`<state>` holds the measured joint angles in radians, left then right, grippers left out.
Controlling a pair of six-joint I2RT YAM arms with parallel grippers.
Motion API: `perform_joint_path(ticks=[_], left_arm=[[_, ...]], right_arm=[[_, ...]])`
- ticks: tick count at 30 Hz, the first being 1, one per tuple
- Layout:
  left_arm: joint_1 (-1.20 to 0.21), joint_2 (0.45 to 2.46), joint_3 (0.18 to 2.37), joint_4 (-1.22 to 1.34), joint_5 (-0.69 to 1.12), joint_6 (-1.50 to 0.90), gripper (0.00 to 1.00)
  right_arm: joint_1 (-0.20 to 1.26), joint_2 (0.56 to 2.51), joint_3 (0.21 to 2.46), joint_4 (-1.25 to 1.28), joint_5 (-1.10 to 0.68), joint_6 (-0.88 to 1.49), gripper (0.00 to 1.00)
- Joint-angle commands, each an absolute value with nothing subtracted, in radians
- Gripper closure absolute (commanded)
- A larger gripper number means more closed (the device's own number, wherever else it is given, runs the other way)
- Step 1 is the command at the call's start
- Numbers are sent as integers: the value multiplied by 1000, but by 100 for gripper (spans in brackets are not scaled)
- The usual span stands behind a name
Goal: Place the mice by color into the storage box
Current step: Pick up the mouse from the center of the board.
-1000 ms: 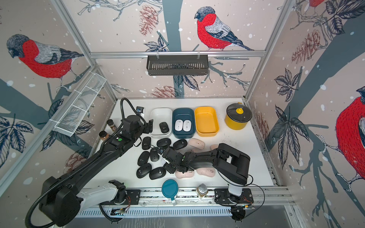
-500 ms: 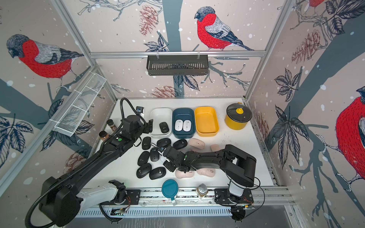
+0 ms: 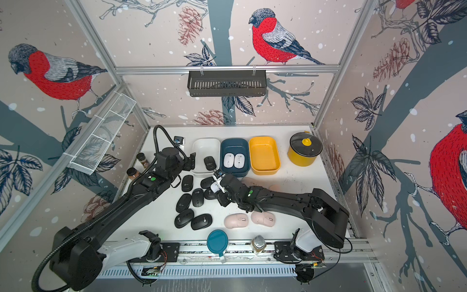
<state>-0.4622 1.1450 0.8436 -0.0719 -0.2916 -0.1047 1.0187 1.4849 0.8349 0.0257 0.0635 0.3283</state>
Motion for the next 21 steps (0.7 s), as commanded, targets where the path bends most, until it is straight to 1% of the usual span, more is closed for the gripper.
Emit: perform_joint_path(ticks=[1, 5, 11, 21], left_arm=[[-463, 1139, 851, -46, -298, -100, 20], [-462, 1138, 848, -46, -293, -104, 20], [-463, 1144, 862, -58, -282, -125, 20], [-464, 1139, 932, -139, -300, -192, 20]], right_arm=[[976, 1456, 837, 67, 86, 422, 46], [934, 1446, 869, 44, 155, 443, 46], [862, 1465, 949, -23, 206, 487, 45], [790, 1535, 1089, -96, 237, 528, 45]])
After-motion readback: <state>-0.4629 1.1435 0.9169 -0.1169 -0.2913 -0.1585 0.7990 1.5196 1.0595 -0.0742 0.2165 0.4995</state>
